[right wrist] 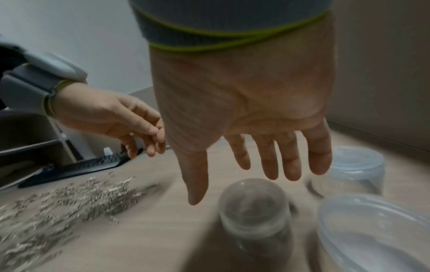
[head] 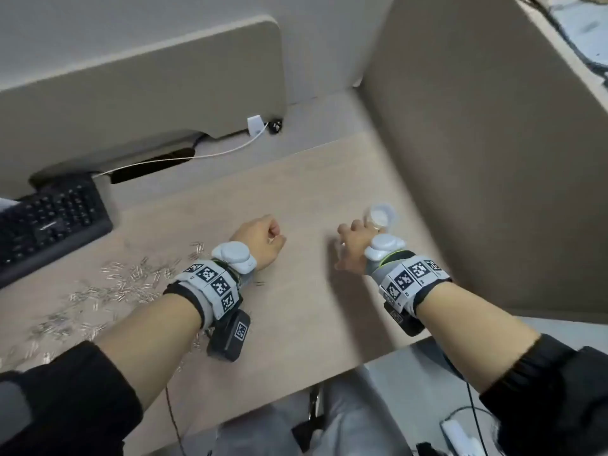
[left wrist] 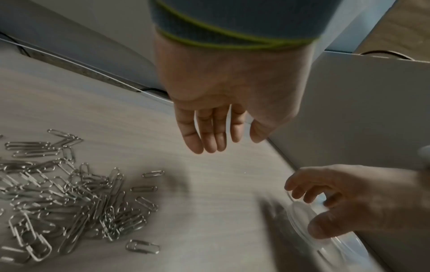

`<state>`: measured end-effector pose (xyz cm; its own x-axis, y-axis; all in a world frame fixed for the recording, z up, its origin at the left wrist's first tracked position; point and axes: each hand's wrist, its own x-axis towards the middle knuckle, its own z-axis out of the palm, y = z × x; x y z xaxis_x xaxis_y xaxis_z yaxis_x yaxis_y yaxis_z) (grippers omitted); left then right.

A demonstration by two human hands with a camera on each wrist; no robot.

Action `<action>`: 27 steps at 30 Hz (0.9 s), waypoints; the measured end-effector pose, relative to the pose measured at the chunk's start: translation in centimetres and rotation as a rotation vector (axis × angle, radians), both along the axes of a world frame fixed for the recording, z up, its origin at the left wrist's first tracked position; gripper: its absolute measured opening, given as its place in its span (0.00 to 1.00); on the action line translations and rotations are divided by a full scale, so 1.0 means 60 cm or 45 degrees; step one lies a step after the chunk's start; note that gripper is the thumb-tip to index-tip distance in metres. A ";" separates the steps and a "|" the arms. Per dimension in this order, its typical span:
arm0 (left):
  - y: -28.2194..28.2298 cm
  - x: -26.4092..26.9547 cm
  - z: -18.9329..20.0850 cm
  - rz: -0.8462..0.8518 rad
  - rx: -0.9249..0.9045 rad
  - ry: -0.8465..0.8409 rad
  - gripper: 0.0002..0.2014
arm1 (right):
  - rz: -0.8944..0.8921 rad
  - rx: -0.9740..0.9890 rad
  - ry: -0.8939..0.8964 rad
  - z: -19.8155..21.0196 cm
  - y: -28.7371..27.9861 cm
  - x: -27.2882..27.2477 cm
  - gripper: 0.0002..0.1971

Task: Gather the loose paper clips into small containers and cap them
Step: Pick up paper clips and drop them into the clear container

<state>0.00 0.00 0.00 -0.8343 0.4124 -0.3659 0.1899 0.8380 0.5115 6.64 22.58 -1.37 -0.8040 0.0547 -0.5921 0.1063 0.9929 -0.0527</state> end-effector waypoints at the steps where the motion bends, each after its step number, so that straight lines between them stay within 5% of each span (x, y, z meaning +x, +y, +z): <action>1: -0.001 0.002 -0.004 0.016 0.010 -0.001 0.07 | -0.004 0.016 -0.035 0.000 -0.002 0.002 0.33; 6: -0.006 0.015 -0.011 0.016 -0.025 -0.050 0.07 | -0.010 0.070 -0.008 -0.006 -0.011 0.011 0.16; 9: -0.021 0.015 -0.010 0.036 0.001 -0.078 0.10 | -0.149 -0.148 0.084 0.016 -0.025 0.003 0.22; 13: -0.030 0.015 0.006 0.050 0.085 -0.145 0.25 | -0.391 -0.519 0.049 0.052 -0.070 -0.034 0.34; 17: -0.040 0.018 0.029 0.029 0.183 -0.194 0.41 | -0.501 -0.726 0.106 0.073 -0.123 -0.066 0.31; 27: -0.113 0.012 0.057 0.156 0.244 -0.208 0.29 | -0.439 -0.983 0.024 0.090 -0.192 -0.080 0.20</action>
<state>0.72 -6.76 3.43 -0.8187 0.3868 -0.4243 -0.0047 0.7344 0.6787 1.81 11.07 4.05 -0.8268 -0.1154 -0.5505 0.3889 0.5897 -0.7078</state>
